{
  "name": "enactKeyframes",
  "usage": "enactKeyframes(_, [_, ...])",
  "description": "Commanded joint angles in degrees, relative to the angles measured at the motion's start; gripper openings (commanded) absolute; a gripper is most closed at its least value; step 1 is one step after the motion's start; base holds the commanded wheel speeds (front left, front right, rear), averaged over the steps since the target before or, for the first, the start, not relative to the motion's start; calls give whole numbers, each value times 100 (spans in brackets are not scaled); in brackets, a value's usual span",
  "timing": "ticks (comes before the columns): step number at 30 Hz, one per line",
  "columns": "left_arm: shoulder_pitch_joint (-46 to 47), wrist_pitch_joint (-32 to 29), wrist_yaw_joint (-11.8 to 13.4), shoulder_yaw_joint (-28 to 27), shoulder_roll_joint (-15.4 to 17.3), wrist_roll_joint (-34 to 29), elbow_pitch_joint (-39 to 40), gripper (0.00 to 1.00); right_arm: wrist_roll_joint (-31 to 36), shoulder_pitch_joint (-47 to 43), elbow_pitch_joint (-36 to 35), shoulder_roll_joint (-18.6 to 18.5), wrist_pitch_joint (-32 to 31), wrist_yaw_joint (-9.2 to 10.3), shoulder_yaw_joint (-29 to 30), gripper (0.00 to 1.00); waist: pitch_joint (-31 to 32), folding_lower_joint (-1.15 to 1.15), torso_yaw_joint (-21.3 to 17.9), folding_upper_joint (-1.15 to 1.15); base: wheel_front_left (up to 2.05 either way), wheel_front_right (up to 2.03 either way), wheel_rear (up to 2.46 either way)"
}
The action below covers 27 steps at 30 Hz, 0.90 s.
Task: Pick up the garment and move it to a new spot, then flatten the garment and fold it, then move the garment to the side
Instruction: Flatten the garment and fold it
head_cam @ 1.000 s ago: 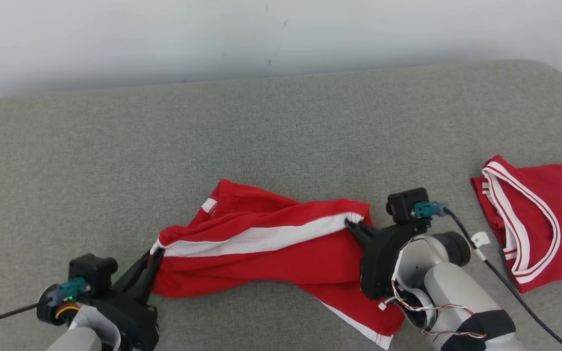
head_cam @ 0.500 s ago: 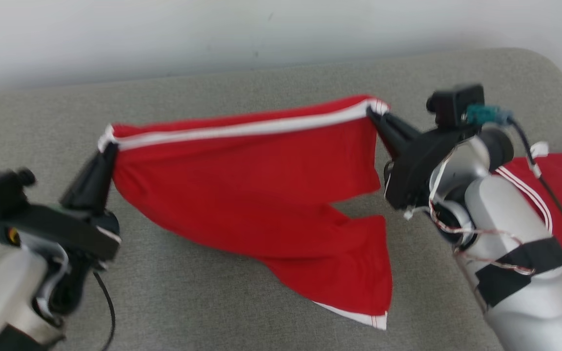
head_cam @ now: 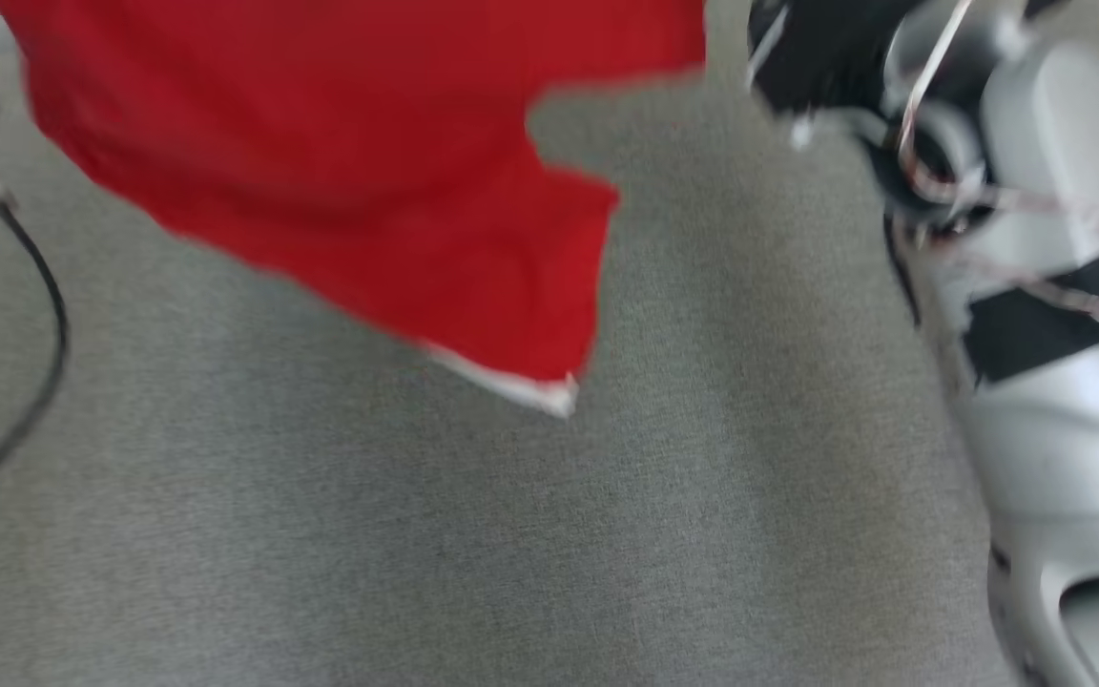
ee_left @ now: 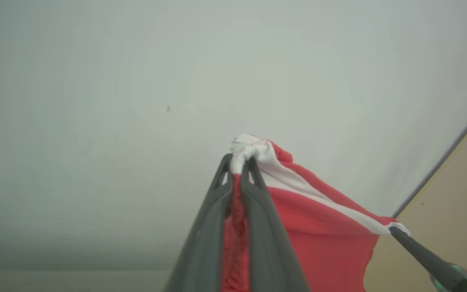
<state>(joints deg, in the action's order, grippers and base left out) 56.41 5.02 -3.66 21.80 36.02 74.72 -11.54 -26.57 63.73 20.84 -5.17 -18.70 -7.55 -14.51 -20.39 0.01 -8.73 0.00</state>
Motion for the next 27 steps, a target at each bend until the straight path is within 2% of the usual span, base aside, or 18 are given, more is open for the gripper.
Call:
enactKeyframes(1, [164, 21, 24, -50, 3, 1, 2, 0, 72, 137, 49, 27, 88, 16, 54, 0, -761, -1, -331, 0, 0, 0, 0])
enactKeyframes(5, [1155, 120, 224, -312, -113, -51, -37, 0, 459, 1178, 311, 138, 530, 17, 289, 0, -1335, -1, -472, 0, 0, 0, 0])
enactKeyframes(8, [1804, 252, 271, -469, -244, -70, -140, 0, 690, 1803, 510, 173, 935, 18, 454, 0, -1631, -1, -533, 0, 0, 0, 0])
enactKeyframes(15, [2706, 541, 89, -506, -518, -257, -398, 0, 1196, 2599, 867, 211, 1922, 19, 720, 0, -1944, -1, -594, 0, 0, 0, 0])
enactKeyframes(21, [2286, 614, -182, -289, -564, -320, -731, 0, 967, 2236, 1150, 220, 1957, 17, 183, 0, -1916, -1, -604, 0, 0, 0, 0])
enactKeyframes(27, [1368, 719, -346, -119, -456, -182, -621, 0, 888, 1369, 780, 116, 1858, 17, -155, 0, -1544, -1, -572, 0, 0, 0, 0])
